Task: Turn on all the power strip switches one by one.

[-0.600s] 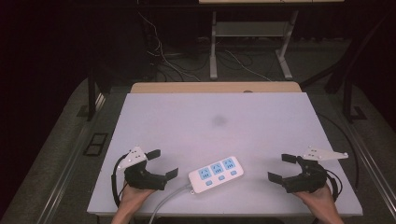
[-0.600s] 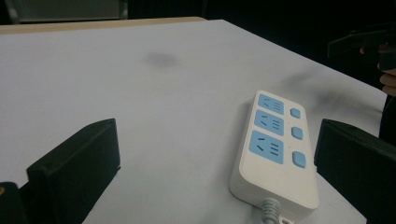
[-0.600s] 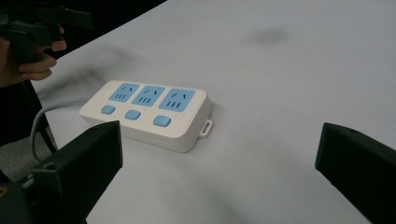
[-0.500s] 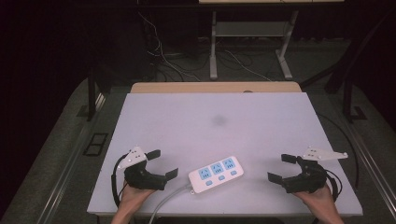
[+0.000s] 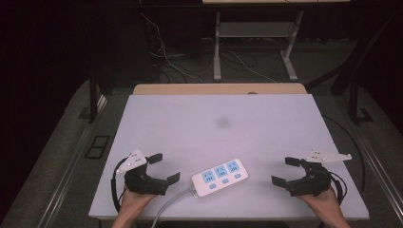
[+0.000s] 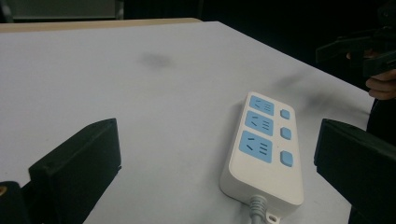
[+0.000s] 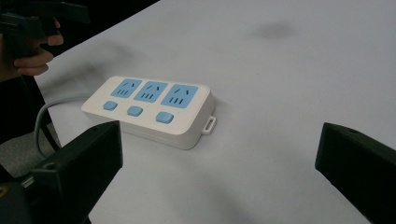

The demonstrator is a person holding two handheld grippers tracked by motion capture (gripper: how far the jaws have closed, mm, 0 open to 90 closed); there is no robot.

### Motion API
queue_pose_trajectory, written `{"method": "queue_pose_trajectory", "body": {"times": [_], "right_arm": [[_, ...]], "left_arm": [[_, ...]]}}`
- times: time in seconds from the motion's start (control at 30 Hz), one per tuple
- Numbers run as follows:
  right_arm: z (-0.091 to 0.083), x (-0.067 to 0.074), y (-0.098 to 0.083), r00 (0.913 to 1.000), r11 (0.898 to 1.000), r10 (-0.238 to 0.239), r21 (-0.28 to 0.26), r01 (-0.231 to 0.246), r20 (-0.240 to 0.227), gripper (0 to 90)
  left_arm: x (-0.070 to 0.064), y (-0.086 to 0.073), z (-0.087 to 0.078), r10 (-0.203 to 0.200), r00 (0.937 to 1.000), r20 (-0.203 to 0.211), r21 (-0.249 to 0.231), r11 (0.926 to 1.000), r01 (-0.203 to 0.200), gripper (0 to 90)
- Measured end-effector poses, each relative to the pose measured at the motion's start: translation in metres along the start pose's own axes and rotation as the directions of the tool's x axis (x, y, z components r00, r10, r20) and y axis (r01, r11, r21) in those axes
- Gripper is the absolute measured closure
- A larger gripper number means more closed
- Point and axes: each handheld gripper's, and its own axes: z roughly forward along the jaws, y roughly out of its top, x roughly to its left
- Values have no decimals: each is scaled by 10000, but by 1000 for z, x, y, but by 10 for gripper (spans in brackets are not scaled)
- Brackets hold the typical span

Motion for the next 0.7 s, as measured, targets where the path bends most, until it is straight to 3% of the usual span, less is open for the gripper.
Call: {"method": "queue_pose_trajectory", "body": {"times": [0.7], "right_arm": [[-2,0,-1,10000,10000,14,15,-14,8,5]], "left_arm": [[-8,15,10,324,9985,439,803,9961,-358,0]]}}
